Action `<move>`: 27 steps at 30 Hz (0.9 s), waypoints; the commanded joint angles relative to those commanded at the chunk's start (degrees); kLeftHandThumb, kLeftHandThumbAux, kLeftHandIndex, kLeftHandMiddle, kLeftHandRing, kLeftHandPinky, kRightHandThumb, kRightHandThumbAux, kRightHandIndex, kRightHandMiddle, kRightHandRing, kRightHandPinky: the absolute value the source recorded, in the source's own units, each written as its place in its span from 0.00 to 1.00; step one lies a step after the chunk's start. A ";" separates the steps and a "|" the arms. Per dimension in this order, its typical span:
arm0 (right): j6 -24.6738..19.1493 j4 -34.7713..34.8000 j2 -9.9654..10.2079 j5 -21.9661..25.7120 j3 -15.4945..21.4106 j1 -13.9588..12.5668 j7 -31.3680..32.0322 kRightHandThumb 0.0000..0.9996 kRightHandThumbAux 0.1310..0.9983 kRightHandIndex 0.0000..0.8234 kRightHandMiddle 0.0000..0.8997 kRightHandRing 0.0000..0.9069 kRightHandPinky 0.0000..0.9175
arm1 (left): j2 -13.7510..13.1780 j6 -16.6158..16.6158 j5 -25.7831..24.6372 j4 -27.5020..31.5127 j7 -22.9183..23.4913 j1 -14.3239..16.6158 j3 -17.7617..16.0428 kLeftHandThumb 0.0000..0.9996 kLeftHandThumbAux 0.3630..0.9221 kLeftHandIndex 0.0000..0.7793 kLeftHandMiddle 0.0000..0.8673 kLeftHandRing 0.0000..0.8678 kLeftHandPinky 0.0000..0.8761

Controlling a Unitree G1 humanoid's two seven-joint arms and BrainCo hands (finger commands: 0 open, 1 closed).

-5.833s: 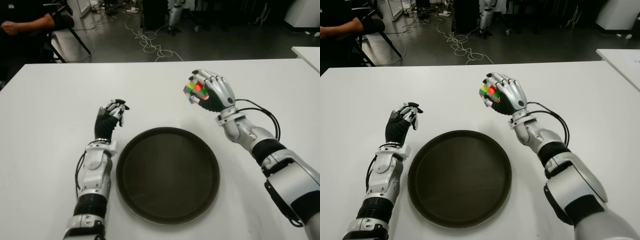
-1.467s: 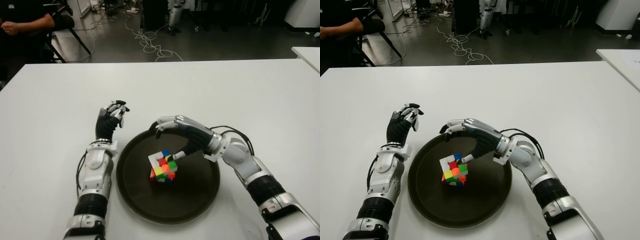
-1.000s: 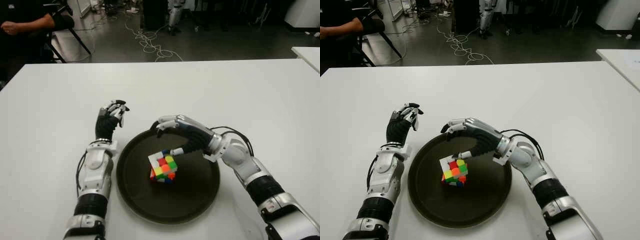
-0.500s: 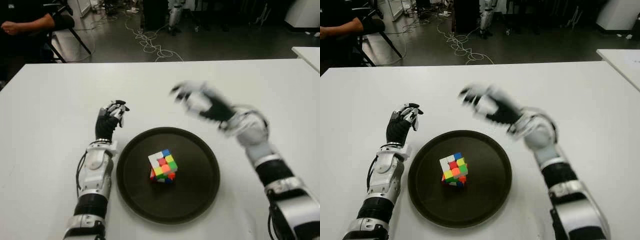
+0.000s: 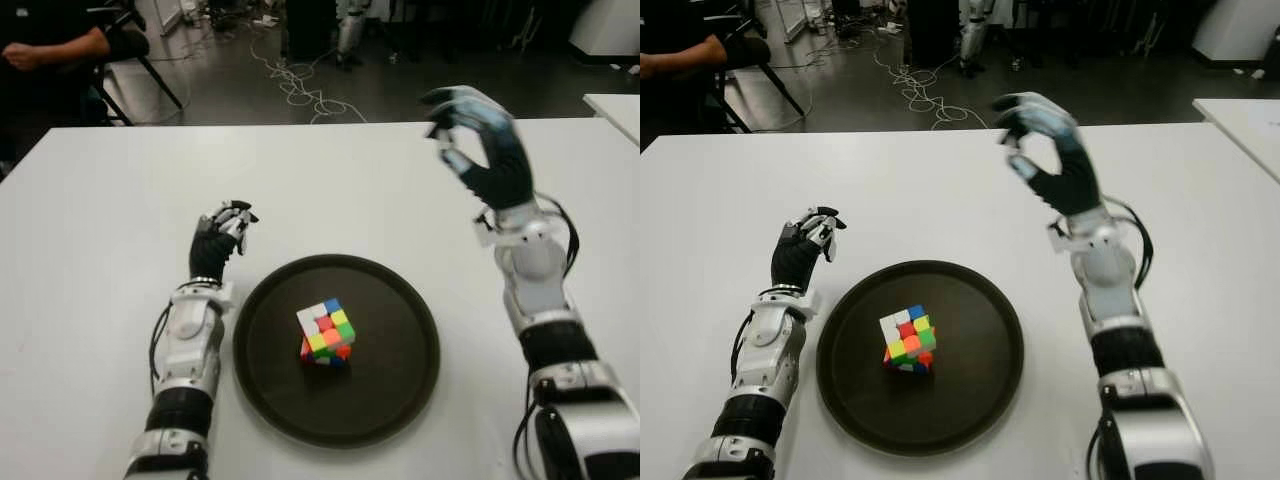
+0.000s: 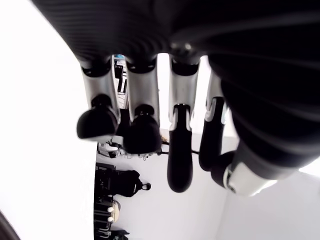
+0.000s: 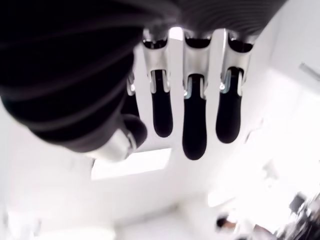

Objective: Pick up the Rubik's Cube and put it in the plate

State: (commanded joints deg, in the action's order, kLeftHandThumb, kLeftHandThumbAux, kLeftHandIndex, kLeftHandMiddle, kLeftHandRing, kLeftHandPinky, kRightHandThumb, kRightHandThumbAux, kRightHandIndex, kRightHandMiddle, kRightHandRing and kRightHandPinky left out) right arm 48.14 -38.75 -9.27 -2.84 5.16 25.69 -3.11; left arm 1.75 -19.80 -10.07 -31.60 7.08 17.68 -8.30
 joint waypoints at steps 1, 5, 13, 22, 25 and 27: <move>-2.04 -2.10 1.00 -0.50 0.02 0.57 -1.54 0.67 0.71 0.50 0.44 0.44 0.43 | 0.05 0.19 -0.17 0.25 0.15 -0.07 0.00 0.86 0.53 0.54 0.62 0.92 0.92; -5.96 -6.21 2.36 -1.44 -0.19 1.55 -3.91 0.66 0.71 0.48 0.34 0.34 0.33 | 0.13 0.55 -0.55 0.72 0.50 -0.22 -0.02 0.86 0.53 0.54 0.62 0.92 0.92; -22.19 -14.36 1.75 -0.18 -0.21 7.11 -1.18 0.15 0.74 0.18 0.19 0.16 0.11 | 0.19 -0.45 -0.44 0.01 0.64 -0.12 -0.13 0.86 0.53 0.54 0.62 0.92 0.93; -32.80 -4.80 1.29 -6.83 -4.93 4.85 -3.79 0.00 0.73 0.04 0.09 0.06 0.02 | 0.16 -0.15 0.22 0.83 0.01 -0.41 0.07 0.86 0.53 0.55 0.62 0.92 0.93; -33.32 -2.23 0.96 -8.25 -5.74 3.42 -4.44 0.00 0.74 0.03 0.08 0.05 0.02 | 0.16 0.13 0.10 1.11 0.10 -0.47 0.12 0.86 0.53 0.55 0.62 0.92 0.93; -33.25 -1.17 0.80 -9.13 -6.18 2.78 -5.01 0.00 0.75 0.03 0.07 0.05 0.02 | 0.18 0.21 -0.02 1.30 0.19 -0.52 0.16 0.86 0.53 0.54 0.62 0.92 0.93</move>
State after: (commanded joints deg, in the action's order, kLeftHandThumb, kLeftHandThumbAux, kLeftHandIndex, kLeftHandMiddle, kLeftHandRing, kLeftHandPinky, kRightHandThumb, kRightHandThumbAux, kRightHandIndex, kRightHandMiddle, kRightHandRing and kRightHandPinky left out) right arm 14.89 -39.93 -8.47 -11.97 -1.02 28.47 -8.13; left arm 1.94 -19.59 -10.09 -30.30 7.27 17.16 -8.14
